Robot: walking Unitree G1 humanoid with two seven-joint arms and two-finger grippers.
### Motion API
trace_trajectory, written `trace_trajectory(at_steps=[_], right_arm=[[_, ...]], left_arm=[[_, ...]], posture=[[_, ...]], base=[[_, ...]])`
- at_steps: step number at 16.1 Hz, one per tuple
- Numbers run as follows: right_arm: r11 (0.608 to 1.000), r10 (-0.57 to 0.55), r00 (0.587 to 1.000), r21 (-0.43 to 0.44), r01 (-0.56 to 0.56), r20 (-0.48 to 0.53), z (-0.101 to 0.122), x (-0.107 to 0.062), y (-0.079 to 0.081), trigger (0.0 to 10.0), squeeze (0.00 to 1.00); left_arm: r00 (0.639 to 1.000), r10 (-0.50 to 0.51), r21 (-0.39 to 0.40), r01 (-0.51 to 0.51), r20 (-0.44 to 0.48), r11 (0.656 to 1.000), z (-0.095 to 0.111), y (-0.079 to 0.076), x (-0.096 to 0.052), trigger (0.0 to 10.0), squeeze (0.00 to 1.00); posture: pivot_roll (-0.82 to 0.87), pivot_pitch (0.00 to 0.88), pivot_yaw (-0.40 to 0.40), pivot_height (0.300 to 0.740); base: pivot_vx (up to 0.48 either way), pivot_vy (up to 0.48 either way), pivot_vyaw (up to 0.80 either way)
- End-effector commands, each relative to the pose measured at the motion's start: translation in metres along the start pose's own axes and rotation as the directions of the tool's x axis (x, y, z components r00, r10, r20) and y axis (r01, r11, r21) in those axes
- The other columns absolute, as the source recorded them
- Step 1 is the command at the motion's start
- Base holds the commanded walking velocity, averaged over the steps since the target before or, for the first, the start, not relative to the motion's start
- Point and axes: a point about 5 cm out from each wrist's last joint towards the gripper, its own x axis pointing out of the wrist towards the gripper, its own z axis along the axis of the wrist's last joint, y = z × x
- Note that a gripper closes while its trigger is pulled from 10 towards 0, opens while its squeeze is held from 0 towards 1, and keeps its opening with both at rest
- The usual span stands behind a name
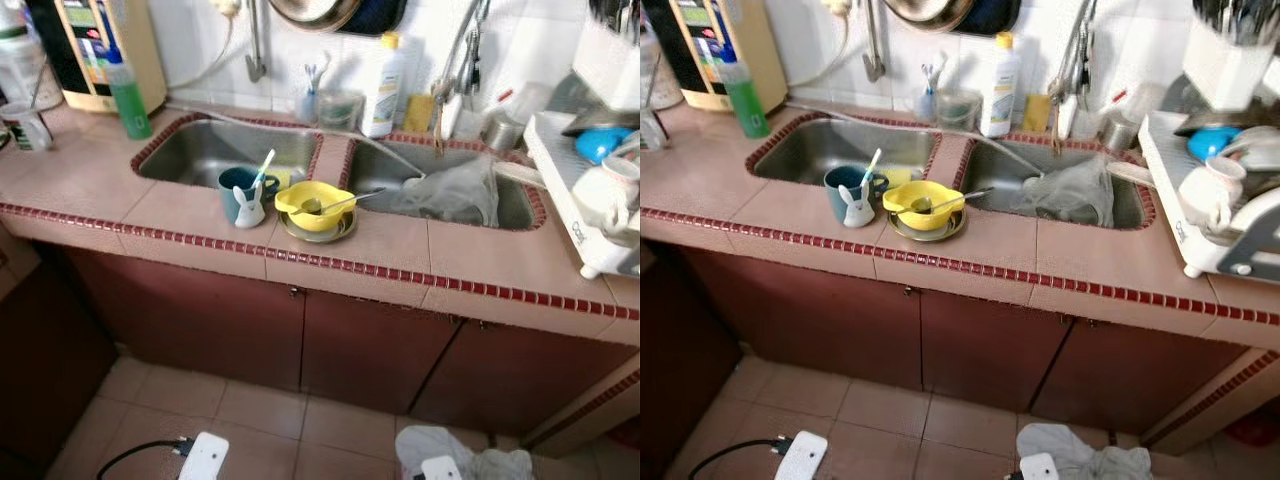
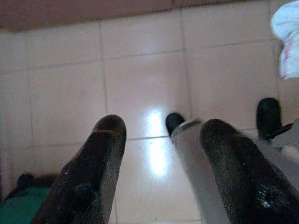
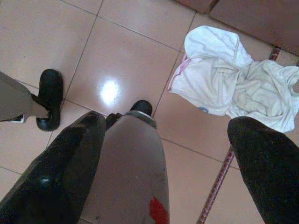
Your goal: Kitchen organization
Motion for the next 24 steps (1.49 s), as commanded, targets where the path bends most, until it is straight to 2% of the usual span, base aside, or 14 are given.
trace_trajectory(at_steps=[1, 3, 6, 7, 9, 12, 13, 14, 15, 16, 17, 22, 23, 24], right_arm=[[1.0, -0.01, 0.999, -0.019, 0.01, 0.035, 0.006, 0.0, -0.006, 10.0, 0.0], [1.0, -0.009, 0.995, -0.021, 0.011, 0.098, 0.018, 0.001, -0.01, 10.0, 0.0], [0.995, 0.019, 0.943, -0.095, 0.013, 0.331, 0.07, -0.002, -0.026, 10.0, 0.0], [0.986, 0.032, 0.913, -0.162, 0.038, 0.407, 0.088, -0.006, -0.034, 10.0, 0.0], [0.989, 0.033, 0.847, -0.141, 0.051, 0.53, 0.117, -0.014, -0.045, 10.0, 0.0], [0.985, 0.046, 0.761, -0.156, 0.073, 0.647, 0.148, -0.024, -0.046, 10.0, 0.0], [0.988, 0.055, 0.733, -0.144, 0.059, 0.679, 0.156, -0.027, -0.043, 10.0, 0.16], [0.994, 0.06, 0.689, -0.11, 0.029, 0.723, 0.165, -0.032, -0.039, 10.0, 0.78], [0.994, 0.062, 0.68, -0.105, 0.023, 0.731, 0.167, -0.034, -0.038, 10.0, 0.78], [0.995, 0.095, 0.632, -0.098, -0.03, 0.769, 0.173, -0.04, -0.033, 10.0, 1.0], [0.994, 0.11, 0.591, -0.097, -0.052, 0.799, 0.178, -0.046, -0.028, 10.0, 1.0], [0.991, 0.134, 0.427, -0.119, -0.064, 0.894, 0.21, -0.084, -0.018, 10.0, 1.0], [0.992, 0.126, 0.385, -0.116, -0.049, 0.914, 0.219, -0.096, -0.019, 10.0, 1.0], [0.994, 0.112, 0.362, -0.098, -0.056, 0.926, 0.225, -0.103, -0.019, 10.0, 1.0]], left_arm=[[0.994, -0.044, 0.041, 0.04, 0.097, 0.998, 0.019, -0.002, 0.002, 10.0, 0.0], [0.984, -0.065, 0.067, 0.055, 0.167, 0.996, 0.032, 0.0, 0.003, 10.0, 0.0], [0.89, -0.057, 0.049, 0.039, 0.453, 0.998, 0.086, 0.027, -0.006, 10.0, 0.0], [0.846, -0.021, 0.028, 0.007, 0.533, 1.0, 0.104, 0.037, -0.01, 10.0, 0.0], [0.784, 0.001, 0.017, -0.015, 0.62, 1.0, 0.124, 0.045, -0.017, 10.0, 0.0], [0.692, -0.005, 0.033, -0.027, 0.722, 0.999, 0.145, 0.041, -0.026, 10.0, 0.0], [0.665, -0.011, 0.046, -0.035, 0.747, 0.998, 0.149, 0.037, -0.03, 10.0, 0.0], [0.641, -0.041, 0.08, -0.032, 0.767, 0.996, 0.154, 0.032, -0.034, 10.0, 0.0], [0.631, -0.048, 0.084, -0.027, 0.775, 0.996, 0.155, 0.031, -0.035, 10.0, 0.0], [0.605, -0.064, 0.056, 0.032, 0.793, 0.998, 0.16, 0.03, -0.039, 10.0, 0.0], [0.591, -0.059, 0.02, 0.072, 0.805, 0.997, 0.165, 0.032, -0.042, 10.0, 1.0], [0.478, 0.025, -0.013, -0.028, 0.878, 1.0, 0.2, 0.036, -0.073, 10.0, 0.93], [0.457, 0.027, -0.016, -0.029, 0.889, 0.999, 0.208, 0.033, -0.082, 10.0, 0.0], [0.457, 0.015, -0.01, -0.012, 0.889, 1.0, 0.213, 0.028, -0.087, 10.0, 0.0]], posture=[[0.08, 0.0, -0.03, 0.74], [0.08, 0.0, -0.031, 0.74], [0.08, 0.0, -0.035, 0.74], [0.08, 0.0, -0.04, 0.74], [0.08, 0.0, -0.05, 0.74], [0.08, 0.0, -0.055, 0.74], [0.08, 0.0, -0.056, 0.74], [0.08, 0.0, -0.056, 0.74], [0.08, 0.0, -0.056, 0.74], [0.08, 0.0, -0.058, 0.74], [0.08, 0.0, -0.058, 0.74], [0.08, 0.0, -0.053, 0.74], [0.08, 0.0, -0.054, 0.74], [0.08, 0.0, -0.06, 0.74]], base=[[0.0, 0.0, 0.0], [0.0, 0.0, 0.0], [0.0, 0.0, 0.0], [0.0, 0.0, 0.0], [0.0, 0.0, 0.0], [0.0, 0.0, 0.0], [0.0, 0.0, 0.0], [0.0, 0.0, 0.0], [0.0, 0.0, 0.0], [0.0, 0.0, 0.0], [0.0, 0.0, 0.0], [0.0, 0.0, 0.0], [0.0, 0.0, 0.0], [0.0, 0.0, 0.0]])
